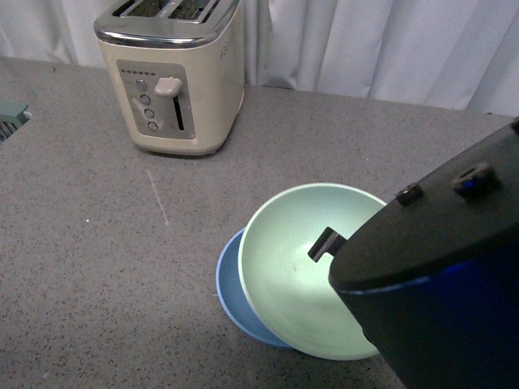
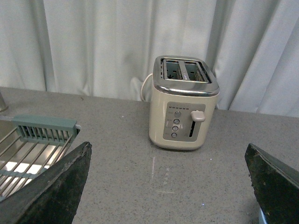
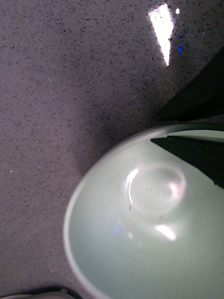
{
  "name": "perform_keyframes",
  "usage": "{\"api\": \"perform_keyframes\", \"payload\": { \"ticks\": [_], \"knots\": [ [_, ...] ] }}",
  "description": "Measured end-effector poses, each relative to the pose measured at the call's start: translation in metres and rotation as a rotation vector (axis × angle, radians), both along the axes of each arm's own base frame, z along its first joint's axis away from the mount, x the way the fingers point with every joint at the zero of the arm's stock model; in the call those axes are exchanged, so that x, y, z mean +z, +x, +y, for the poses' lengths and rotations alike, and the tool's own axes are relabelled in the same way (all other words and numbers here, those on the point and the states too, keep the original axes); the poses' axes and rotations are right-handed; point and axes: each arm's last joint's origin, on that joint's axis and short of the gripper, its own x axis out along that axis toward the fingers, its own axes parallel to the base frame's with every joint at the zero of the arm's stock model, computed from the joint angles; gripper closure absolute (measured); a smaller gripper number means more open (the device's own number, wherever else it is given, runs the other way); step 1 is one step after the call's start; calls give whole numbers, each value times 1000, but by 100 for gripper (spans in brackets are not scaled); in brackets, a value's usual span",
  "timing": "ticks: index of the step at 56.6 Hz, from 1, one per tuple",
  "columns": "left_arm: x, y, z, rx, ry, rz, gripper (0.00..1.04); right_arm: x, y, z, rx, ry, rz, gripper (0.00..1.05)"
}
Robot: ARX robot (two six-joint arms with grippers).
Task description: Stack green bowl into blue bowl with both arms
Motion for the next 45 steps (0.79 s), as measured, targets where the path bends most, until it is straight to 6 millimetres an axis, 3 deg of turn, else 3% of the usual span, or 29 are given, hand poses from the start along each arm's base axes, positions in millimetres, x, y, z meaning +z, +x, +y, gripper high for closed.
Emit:
{"api": "perform_keyframes", "payload": {
  "ticks": [18,32,35,39,42,45],
  "knots": [
    [0,0,0,0,0,0,6,2,4,-4,1,-25,-8,43],
    [0,0,0,1,0,0,6,21,19,-31,-97,-132,-96,7],
    [0,0,0,0,0,0,6,26,26,-42,-108,-136,-124,10],
    [0,0,0,0,0,0,6,16,28,-58,2,-87,-278,22],
    [0,0,0,0,0,0,6,12,21,-75,112,-142,-407,31],
    [0,0,0,2,0,1,6,24,13,-94,163,-201,-611,41]
  ]
}}
